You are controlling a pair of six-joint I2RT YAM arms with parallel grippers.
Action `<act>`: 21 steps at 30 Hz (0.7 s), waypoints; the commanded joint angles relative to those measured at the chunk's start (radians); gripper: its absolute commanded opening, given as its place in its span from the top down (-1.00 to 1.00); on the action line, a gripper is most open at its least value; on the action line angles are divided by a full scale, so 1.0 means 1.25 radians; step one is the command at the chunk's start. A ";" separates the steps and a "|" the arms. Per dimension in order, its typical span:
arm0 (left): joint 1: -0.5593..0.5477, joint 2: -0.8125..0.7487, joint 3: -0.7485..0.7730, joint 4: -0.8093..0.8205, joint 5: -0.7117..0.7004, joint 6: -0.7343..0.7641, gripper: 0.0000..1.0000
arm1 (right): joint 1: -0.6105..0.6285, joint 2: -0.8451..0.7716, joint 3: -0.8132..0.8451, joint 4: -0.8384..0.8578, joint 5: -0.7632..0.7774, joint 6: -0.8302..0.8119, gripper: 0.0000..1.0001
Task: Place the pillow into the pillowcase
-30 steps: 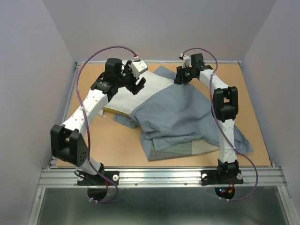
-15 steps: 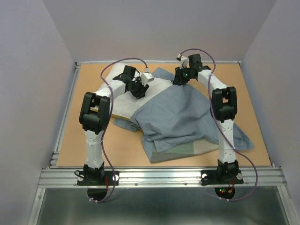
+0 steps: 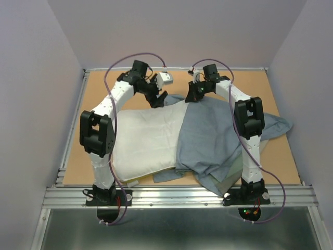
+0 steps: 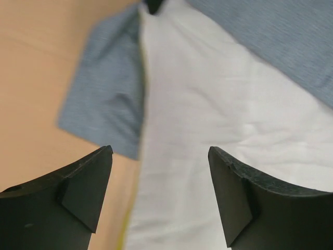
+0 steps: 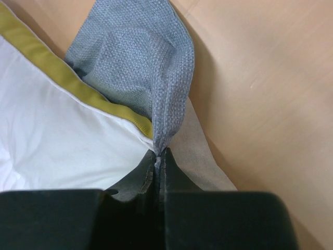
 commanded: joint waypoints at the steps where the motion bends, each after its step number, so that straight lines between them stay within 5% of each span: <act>1: 0.054 0.070 0.175 -0.119 -0.006 0.128 -0.73 | 0.006 -0.053 0.011 -0.006 -0.043 0.022 0.99; 2: 0.054 0.109 0.216 -0.157 0.002 0.139 -0.97 | 0.007 -0.053 0.018 -0.007 -0.049 0.028 0.99; 11: 0.054 0.192 0.177 -0.186 0.044 0.208 -0.97 | 0.012 -0.056 0.023 -0.012 -0.048 0.036 0.98; 15: 0.054 0.232 0.170 -0.185 0.028 0.215 -0.97 | 0.012 -0.042 0.029 -0.019 -0.034 0.034 0.50; 16: 0.054 0.241 0.172 -0.188 0.024 0.219 -0.94 | 0.012 -0.037 0.034 -0.019 -0.031 0.043 0.20; 18: 0.054 0.257 0.171 -0.185 0.022 0.219 -0.69 | 0.012 -0.022 0.056 -0.019 -0.026 0.075 -0.06; 20: 0.051 0.258 0.173 -0.183 0.029 0.226 -0.51 | 0.011 -0.005 0.086 -0.018 -0.026 0.099 -0.11; 21: 0.048 0.251 0.171 -0.177 0.033 0.230 -0.26 | 0.012 0.005 0.121 -0.016 -0.028 0.149 -0.12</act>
